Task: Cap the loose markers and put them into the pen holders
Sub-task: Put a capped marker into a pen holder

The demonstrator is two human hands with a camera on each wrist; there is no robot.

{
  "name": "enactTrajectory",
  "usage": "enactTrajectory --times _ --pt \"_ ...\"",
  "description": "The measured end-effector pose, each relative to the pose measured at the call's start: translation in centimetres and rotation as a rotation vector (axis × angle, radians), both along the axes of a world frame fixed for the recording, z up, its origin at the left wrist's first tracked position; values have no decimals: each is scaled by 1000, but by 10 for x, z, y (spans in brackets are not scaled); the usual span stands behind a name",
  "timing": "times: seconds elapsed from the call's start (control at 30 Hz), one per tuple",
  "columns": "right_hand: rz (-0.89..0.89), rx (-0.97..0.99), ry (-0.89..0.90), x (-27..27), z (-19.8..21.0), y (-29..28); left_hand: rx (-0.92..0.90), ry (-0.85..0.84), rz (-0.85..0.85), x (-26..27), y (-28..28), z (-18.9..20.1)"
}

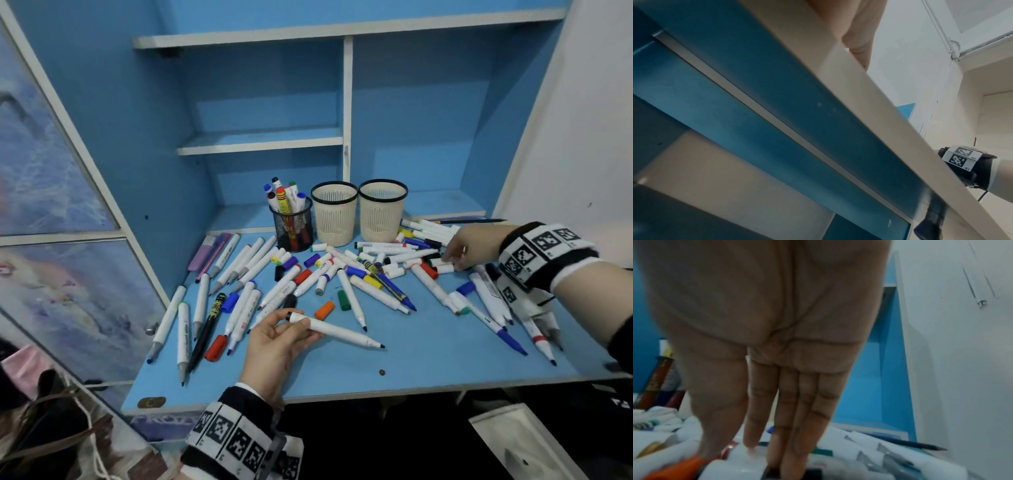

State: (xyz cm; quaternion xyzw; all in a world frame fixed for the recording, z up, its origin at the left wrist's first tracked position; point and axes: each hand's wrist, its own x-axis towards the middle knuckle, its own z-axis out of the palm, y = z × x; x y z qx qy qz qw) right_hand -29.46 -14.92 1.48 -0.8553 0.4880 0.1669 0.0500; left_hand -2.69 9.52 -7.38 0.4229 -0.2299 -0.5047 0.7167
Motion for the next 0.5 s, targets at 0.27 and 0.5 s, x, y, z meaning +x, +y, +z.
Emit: enactTrajectory --times 0.27,0.5 --pt "-38 -72 -15 13 4 -9 2 -23 7 1 0 -2" --pt "-68 64 100 9 0 -15 5 -37 11 0 0 -1"
